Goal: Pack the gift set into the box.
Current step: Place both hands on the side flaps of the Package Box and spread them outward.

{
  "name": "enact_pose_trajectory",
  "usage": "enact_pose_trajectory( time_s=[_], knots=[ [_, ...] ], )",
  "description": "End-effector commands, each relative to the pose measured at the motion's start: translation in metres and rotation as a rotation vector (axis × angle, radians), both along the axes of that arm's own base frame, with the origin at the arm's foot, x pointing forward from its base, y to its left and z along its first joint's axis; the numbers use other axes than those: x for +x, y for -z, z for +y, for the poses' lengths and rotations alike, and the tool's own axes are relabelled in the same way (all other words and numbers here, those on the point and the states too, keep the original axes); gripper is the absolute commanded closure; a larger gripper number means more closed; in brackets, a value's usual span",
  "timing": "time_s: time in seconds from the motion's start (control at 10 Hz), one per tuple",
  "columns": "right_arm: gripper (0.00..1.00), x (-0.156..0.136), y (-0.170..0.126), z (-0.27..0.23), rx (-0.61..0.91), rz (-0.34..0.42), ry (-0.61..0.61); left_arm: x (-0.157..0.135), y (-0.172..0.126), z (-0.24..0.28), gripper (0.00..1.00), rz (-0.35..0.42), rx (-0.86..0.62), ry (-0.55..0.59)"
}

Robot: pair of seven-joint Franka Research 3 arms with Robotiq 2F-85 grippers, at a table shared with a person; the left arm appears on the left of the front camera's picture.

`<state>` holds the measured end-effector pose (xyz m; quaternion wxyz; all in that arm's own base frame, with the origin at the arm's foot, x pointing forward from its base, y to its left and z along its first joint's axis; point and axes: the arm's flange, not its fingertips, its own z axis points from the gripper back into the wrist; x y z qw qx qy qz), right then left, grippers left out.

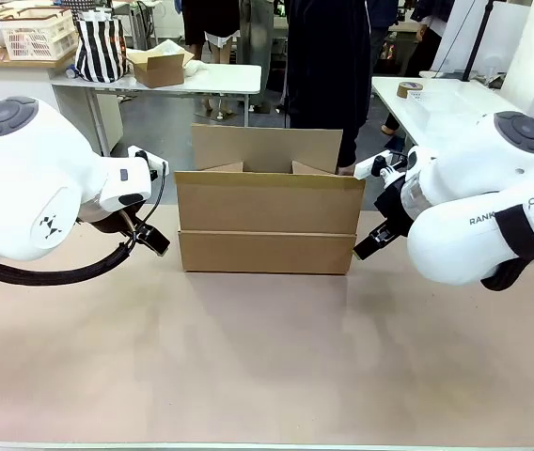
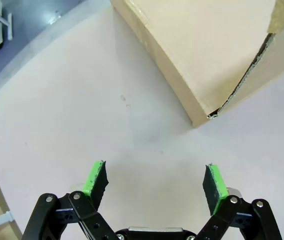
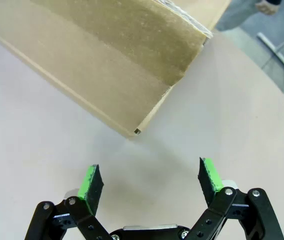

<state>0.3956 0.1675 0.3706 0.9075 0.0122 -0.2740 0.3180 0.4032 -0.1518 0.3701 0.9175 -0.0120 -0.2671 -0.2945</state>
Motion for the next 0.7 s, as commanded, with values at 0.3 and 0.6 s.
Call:
enact_pose_trajectory(
  time_s=[0.3, 0.6],
  knots=[
    [0.0, -0.009, -0.02, -0.01, 0.003, 0.039, 0.012, 0.0, 0.0, 0.0, 0.0, 0.0, 0.0, 0.0],
    [0.0, -0.067, -0.116, -0.043, 0.079, 0.075, 0.081, -0.055, -0.084, 0.021, 0.0, 0.172, -0.059, 0.079]
  ],
)
